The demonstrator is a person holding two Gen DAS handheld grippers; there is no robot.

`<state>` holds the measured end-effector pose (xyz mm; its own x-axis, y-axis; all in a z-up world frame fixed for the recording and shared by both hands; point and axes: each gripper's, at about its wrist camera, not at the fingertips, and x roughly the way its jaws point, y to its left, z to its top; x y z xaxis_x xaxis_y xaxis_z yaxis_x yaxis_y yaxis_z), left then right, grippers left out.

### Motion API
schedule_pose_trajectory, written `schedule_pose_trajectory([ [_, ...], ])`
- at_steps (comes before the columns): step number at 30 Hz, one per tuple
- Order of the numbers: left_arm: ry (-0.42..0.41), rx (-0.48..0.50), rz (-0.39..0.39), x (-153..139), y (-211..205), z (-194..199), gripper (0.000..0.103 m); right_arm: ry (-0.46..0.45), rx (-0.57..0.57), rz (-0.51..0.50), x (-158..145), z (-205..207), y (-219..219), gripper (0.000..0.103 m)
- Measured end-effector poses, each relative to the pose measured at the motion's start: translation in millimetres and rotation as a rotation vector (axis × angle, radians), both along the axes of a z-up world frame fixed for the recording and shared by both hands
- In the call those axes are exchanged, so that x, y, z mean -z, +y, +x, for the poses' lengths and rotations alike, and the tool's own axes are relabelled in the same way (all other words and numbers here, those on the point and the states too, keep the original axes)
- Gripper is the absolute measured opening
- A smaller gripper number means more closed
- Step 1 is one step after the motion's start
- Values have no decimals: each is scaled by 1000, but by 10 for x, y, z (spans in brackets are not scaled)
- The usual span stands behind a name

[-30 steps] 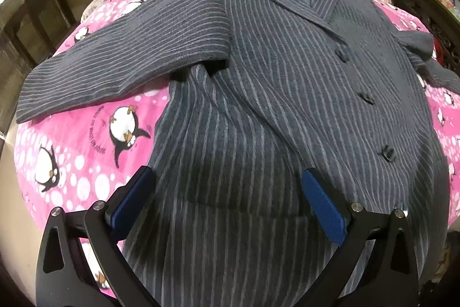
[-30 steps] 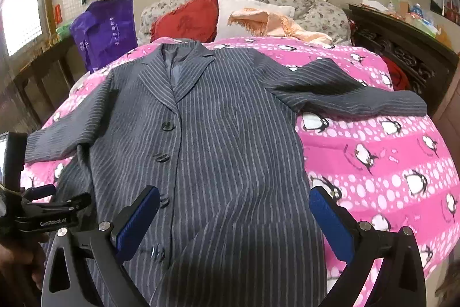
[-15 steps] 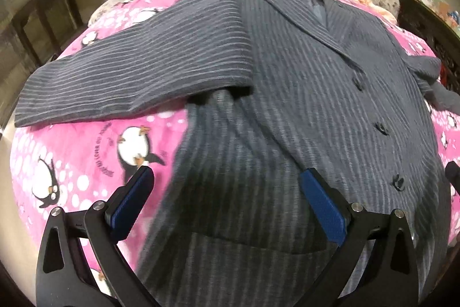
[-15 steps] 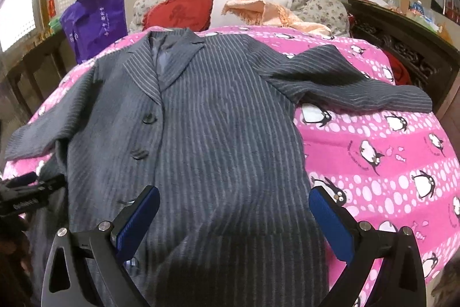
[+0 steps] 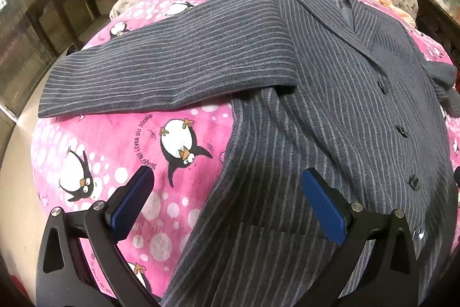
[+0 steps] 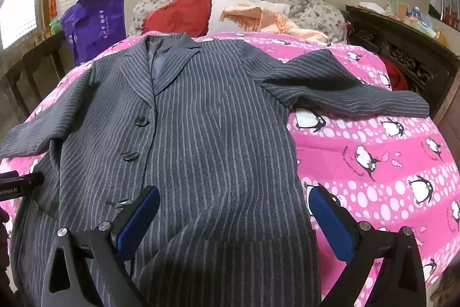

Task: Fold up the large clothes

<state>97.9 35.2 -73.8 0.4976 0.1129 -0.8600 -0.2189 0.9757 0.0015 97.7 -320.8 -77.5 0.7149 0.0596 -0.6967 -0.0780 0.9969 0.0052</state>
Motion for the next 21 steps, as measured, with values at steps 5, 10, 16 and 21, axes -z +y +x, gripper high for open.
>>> schedule_pose_trajectory([
  [5,-6,-2,-5,-30,9,-18,103,-12,-7,-2,63,-27,-24,103],
  [10,-18,-2,-11,-69,36,-56,103,23,3,-3,341,-21,-137,103],
  [16,-88,-65,-80,-55,408,-200,103,78,11,29,581,38,-231,103],
  [21,-115,-199,-49,-98,955,-420,103,80,7,48,599,44,-247,103],
])
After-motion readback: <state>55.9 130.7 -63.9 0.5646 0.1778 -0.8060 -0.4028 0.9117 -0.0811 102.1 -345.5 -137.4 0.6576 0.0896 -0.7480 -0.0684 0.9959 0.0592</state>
